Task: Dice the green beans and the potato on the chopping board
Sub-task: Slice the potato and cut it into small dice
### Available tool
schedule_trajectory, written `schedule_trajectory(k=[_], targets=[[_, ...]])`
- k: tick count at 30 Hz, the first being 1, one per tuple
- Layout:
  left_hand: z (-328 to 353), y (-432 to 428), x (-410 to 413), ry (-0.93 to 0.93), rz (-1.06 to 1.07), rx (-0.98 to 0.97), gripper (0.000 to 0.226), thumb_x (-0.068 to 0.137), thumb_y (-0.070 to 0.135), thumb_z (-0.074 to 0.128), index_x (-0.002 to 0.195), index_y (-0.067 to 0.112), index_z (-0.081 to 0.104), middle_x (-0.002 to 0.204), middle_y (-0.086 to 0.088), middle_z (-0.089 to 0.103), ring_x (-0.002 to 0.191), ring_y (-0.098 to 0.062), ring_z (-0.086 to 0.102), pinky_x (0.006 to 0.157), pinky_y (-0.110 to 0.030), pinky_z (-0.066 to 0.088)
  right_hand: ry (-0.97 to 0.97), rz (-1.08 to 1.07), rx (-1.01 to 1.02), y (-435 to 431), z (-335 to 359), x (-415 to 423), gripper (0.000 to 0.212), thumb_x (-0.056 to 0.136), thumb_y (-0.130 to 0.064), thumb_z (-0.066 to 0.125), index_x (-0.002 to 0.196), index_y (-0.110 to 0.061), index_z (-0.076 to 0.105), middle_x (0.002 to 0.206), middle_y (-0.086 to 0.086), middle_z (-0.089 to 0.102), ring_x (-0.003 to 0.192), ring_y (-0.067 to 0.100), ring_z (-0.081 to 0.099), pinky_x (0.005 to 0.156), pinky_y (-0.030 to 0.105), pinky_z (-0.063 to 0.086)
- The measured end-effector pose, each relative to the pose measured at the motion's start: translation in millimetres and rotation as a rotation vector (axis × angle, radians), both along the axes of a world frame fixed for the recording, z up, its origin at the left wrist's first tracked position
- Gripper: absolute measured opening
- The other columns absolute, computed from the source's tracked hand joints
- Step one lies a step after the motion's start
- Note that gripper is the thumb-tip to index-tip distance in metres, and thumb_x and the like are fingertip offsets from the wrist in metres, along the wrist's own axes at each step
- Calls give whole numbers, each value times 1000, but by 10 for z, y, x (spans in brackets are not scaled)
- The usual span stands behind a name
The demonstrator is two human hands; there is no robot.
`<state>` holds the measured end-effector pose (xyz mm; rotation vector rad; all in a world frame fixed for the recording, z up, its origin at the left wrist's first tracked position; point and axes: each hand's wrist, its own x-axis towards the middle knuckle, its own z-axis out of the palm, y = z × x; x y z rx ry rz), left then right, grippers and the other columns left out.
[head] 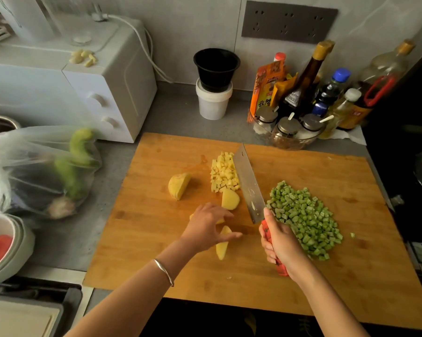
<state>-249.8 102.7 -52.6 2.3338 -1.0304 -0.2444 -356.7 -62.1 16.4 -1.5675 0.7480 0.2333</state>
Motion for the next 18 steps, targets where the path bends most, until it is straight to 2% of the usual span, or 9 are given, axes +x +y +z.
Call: schedule_trajectory(k=[2,5,9,11,13,14,16,18], targets=[[-50,-32,-33,-22,-19,28,57,74,65,64,115,25,63,113,8,63,113,-11,45,93,-22,25,4,3,-1,6,3,9,56,92,-60,39,67,-10,44,45,1,30,35,15,27,39,22,25],[-85,-11,-31,-81,-52,92,52,75,61,66,117,31,62,115,12,61,119,-13,39,99,-27,27,8,-3,1,-11,13,3,55,96,-57,39,67,-10,43,44,0,31,35,14,27,39,22,25],[-98,81,-32,-69,-184,258,79,70,67,65,138,34,44,141,14,41,134,-15,22,111,-29,11,11,-8,-6,-36,7,-9,55,96,-56,38,68,-10,43,43,-1,31,35,14,28,39,22,26],[-110,102,-11,-109,-241,348,81,73,66,63,142,34,37,147,13,34,137,-15,17,114,-31,6,11,-6,-1,-42,2,-10,55,96,-57,38,68,-10,44,43,-1,32,35,13,28,39,23,26],[-78,65,0,-131,-281,381,73,79,65,54,143,31,38,147,10,35,138,-17,18,115,-33,7,7,-1,-1,-41,-4,-8,55,96,-57,38,68,-10,44,43,-1,32,35,14,28,39,22,25],[-86,48,5,-169,-289,370,68,83,65,46,140,29,44,143,9,42,137,-20,24,114,-34,12,7,-1,0,-38,-5,-7,55,95,-57,38,68,-10,44,43,-1,31,35,14,28,39,22,25],[-118,5,8,-270,-264,265,53,88,59,37,121,26,63,123,7,61,125,-24,45,107,-35,27,8,-1,-1,-27,-2,-7,55,96,-57,38,68,-10,43,44,-1,31,34,14,28,39,22,25],[-189,-11,49,-326,-227,173,28,89,39,55,109,26,69,113,6,65,117,-23,51,101,-34,33,5,0,-5,-25,1,-8,54,97,-56,38,68,-10,43,43,-1,31,34,13,28,38,22,26]])
